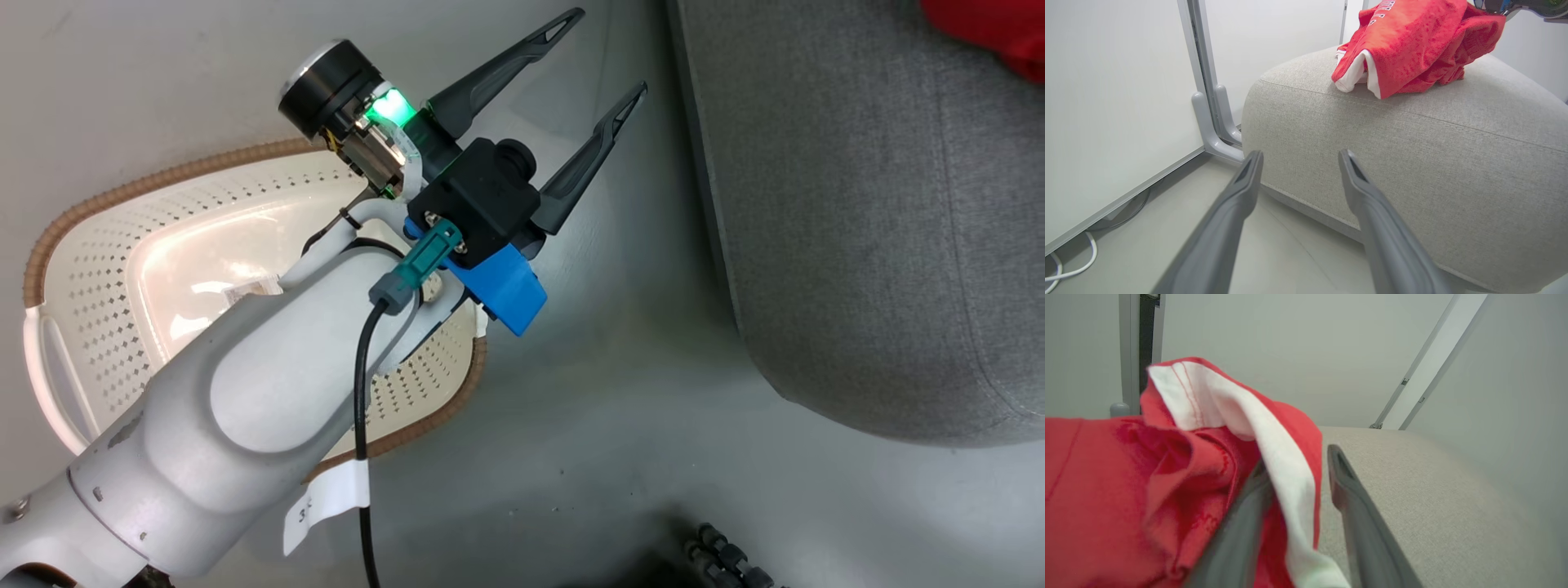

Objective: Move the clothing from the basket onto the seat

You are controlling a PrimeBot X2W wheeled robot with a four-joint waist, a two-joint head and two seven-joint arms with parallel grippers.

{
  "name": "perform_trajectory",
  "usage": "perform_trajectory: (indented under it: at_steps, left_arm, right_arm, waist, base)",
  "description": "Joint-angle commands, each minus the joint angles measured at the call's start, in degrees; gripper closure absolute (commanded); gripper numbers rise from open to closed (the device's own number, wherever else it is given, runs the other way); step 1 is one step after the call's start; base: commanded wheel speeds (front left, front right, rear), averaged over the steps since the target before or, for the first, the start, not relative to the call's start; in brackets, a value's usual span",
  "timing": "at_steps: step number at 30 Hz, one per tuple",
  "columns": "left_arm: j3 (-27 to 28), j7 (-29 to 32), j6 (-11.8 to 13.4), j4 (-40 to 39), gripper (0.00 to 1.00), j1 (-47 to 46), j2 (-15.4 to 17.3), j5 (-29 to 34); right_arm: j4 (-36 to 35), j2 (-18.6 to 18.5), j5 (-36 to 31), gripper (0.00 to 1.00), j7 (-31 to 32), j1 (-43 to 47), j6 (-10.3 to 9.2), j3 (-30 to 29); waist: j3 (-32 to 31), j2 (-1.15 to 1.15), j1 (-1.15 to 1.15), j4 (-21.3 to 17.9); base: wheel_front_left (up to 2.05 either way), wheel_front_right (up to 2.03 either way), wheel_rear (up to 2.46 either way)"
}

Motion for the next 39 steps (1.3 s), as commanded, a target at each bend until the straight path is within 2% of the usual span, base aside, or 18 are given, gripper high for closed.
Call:
perform_trajectory:
  at_steps: [1, 9, 13, 18, 22, 29, 39]
  left_arm:
    - [0.0, -0.6, 0.2, 0.2, 0.00, 0.2, 0.2, -0.3]
    - [0.7, -3.8, 1.5, 2.2, 0.00, 3.8, -0.8, -2.1]
    - [2.6, -5.6, 2.9, 3.2, 0.00, 7.3, -1.3, -3.8]
    - [7.3, -6.2, 4.8, 2.6, 0.00, 11.4, -1.6, -5.8]
    - [13.0, -6.2, 5.7, 0.5, 0.00, 15.5, -0.8, -5.2]
    - [20.4, -6.3, 5.2, -0.7, 0.00, 22.1, -0.7, -3.2]
    - [32.1, -6.3, 3.3, -0.2, 0.00, 32.1, -3.5, 0.3]
  right_arm:
    - [-1.2, 0.4, 0.4, 0.00, 0.0, 1.2, -0.01, -0.4]
    - [-10.9, 1.6, 1.2, 0.00, 0.0, 9.5, -0.01, -0.8]
    - [-18.9, 4.0, 1.6, 0.00, 0.0, 15.0, -0.01, 2.3]
    - [-22.9, 5.9, 2.0, 0.00, 0.0, 19.8, -0.01, 7.7]
    - [-24.5, 7.4, 2.6, 0.00, 0.0, 22.3, -0.01, 11.6]
    - [-24.9, 10.0, 2.9, 0.00, 0.0, 26.0, -0.01, 17.5]
    - [-23.5, 13.4, 2.9, 0.00, 0.0, 30.9, -0.01, 25.1]
  waist:
    - [-1.1, 0.00, 0.00, -0.2]
    - [-8.8, 0.00, 0.00, 0.3]
    - [-14.8, 0.00, 0.00, 1.3]
    - [-20.0, 0.00, 0.00, 3.4]
    - [-23.2, 0.00, 0.00, 5.5]
    - [-27.6, 0.00, 0.00, 8.6]
    - [-33.8, 0.00, 0.00, 12.8]
  base:
    - [0.00, 0.00, 0.00]
    - [0.00, 0.00, 0.00]
    - [0.00, 0.00, 0.00]
    - [0.00, 0.00, 0.00]
    - [0.00, 0.00, 0.00]
    - [0.00, 0.00, 0.00]
    - [0.00, 0.00, 0.00]
